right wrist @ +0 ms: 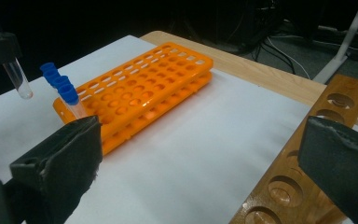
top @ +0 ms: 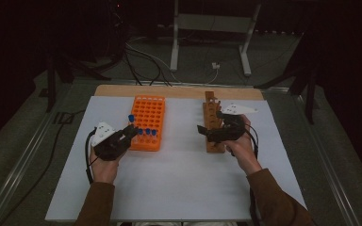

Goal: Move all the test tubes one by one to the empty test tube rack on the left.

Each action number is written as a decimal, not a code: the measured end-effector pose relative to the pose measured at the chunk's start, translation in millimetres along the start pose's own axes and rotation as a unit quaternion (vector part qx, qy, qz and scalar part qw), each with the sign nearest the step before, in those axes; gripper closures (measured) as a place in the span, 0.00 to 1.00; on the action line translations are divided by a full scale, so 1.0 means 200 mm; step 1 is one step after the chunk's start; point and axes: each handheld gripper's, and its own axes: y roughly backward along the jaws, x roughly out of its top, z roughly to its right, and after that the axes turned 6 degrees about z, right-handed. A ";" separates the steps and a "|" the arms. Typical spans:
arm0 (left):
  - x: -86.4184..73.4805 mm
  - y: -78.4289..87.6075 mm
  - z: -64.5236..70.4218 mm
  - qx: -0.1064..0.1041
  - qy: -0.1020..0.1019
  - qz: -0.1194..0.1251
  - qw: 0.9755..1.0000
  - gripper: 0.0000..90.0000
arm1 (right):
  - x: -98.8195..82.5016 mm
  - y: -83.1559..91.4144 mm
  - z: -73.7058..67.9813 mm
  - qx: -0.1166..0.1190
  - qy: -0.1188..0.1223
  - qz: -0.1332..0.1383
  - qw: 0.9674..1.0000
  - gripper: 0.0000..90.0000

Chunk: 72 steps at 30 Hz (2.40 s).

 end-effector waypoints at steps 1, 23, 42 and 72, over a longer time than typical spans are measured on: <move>0.00 0.00 -0.01 0.003 -0.001 0.000 1.000 0.86 | 0.00 0.00 0.00 -0.001 -0.001 0.001 1.000 0.00; -0.02 0.01 -0.08 0.041 -0.008 0.002 0.999 0.87 | -0.04 0.07 0.02 -0.018 -0.006 0.019 1.000 0.00; -0.07 -0.03 -0.13 0.057 -0.001 -0.006 0.998 0.87 | -0.07 0.12 0.04 -0.022 -0.011 0.030 0.999 0.00; -0.17 -0.10 -0.18 0.047 0.012 -0.017 0.999 0.87 | -0.14 0.11 0.06 -0.017 -0.037 0.028 0.999 0.00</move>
